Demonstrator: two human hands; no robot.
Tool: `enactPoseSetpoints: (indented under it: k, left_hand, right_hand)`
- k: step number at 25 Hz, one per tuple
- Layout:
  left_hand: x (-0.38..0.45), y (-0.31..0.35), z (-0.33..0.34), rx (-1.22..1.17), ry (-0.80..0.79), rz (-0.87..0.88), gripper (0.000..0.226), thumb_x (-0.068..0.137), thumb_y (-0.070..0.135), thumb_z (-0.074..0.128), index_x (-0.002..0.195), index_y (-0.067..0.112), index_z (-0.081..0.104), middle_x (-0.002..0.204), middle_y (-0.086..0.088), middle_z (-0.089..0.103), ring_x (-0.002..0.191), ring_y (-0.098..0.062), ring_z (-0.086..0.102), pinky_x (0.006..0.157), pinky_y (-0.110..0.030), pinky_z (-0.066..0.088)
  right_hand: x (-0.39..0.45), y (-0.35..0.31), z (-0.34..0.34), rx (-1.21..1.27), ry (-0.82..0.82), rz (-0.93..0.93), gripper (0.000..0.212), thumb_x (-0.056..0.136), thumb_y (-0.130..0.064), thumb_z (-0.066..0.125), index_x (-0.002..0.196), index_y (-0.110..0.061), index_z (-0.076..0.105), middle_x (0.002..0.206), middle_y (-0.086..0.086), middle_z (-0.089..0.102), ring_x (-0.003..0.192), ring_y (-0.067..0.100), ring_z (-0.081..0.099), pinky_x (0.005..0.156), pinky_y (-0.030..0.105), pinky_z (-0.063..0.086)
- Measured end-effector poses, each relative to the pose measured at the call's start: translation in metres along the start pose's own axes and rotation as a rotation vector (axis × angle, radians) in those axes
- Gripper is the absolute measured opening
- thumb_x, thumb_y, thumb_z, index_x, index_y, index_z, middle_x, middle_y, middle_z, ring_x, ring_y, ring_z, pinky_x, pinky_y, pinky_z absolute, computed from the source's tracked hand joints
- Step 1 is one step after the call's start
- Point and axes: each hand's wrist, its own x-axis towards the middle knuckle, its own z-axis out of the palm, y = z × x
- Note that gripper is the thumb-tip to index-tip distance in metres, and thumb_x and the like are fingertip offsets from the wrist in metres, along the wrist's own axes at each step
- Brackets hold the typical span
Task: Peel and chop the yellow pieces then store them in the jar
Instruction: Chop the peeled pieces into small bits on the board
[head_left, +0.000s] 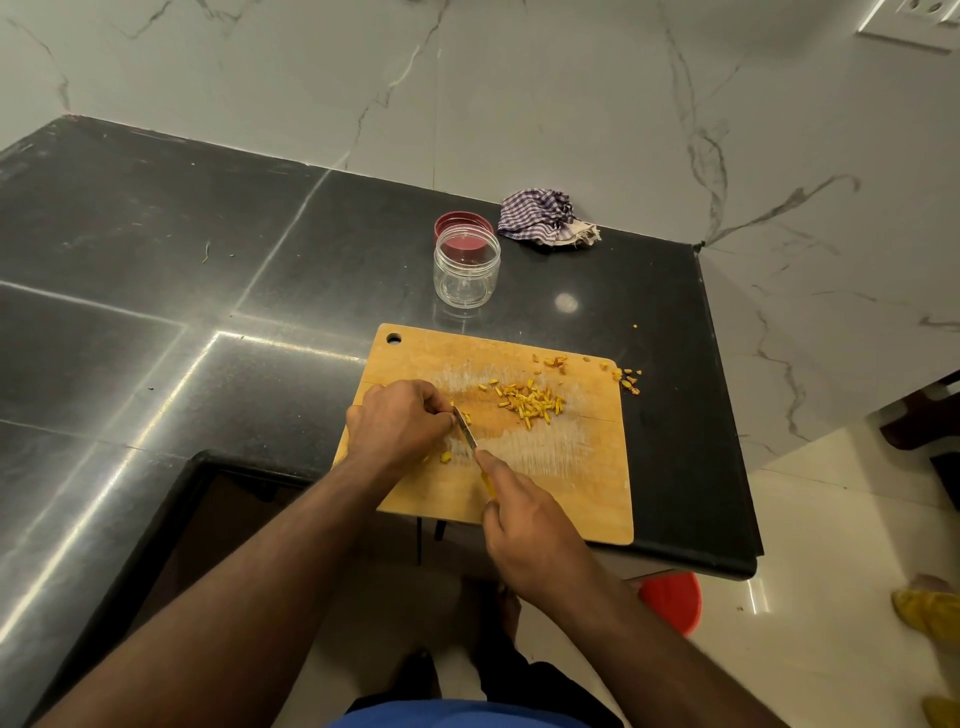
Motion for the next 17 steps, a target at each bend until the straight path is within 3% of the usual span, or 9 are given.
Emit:
enactPoseSetpoints:
  k: [8,10,13,17]
  left_hand:
    - [-0.002,0.003,-0.003,0.012,-0.031,0.005,0.011,0.086,0.042,0.066,0.075,0.038,0.065,0.082,0.019,0.065,0.091,-0.013,0.059,0.089,-0.048,0.049]
    - [-0.001,0.0,-0.008,-0.077,-0.073,0.021,0.009,0.09,0.032,0.064,0.085,0.037,0.069,0.094,0.019,0.067,0.092,-0.009,0.059,0.086,-0.043,0.052]
    - [-0.001,-0.003,-0.02,-0.199,-0.081,0.038,0.019,0.093,0.017,0.06,0.103,0.026,0.073,0.103,0.013,0.063,0.088,-0.005,0.057,0.069,-0.025,0.048]
    - [-0.004,-0.012,-0.032,-0.207,-0.033,0.019,0.024,0.093,0.011,0.057,0.107,0.023,0.073,0.106,0.008,0.065,0.091,-0.007,0.058,0.068,-0.025,0.047]
  right_hand:
    - [-0.03,0.013,-0.003,0.067,0.044,0.01,0.052,0.103,-0.024,0.038,0.154,-0.031,0.026,0.152,-0.009,0.039,0.135,0.002,0.036,0.112,0.022,0.032]
    - [-0.03,0.015,-0.01,0.095,0.091,0.016,0.052,0.103,-0.022,0.039,0.153,-0.029,0.028,0.153,-0.01,0.038,0.135,0.0,0.035,0.112,0.018,0.03]
    - [-0.027,0.012,-0.013,0.097,0.094,0.0,0.052,0.103,-0.021,0.039,0.153,-0.029,0.028,0.152,-0.01,0.038,0.134,0.0,0.035,0.109,0.013,0.028]
    - [-0.02,0.008,-0.004,0.071,0.021,-0.044,0.053,0.103,-0.023,0.039,0.154,-0.031,0.026,0.152,-0.008,0.039,0.134,0.003,0.037,0.108,0.015,0.03]
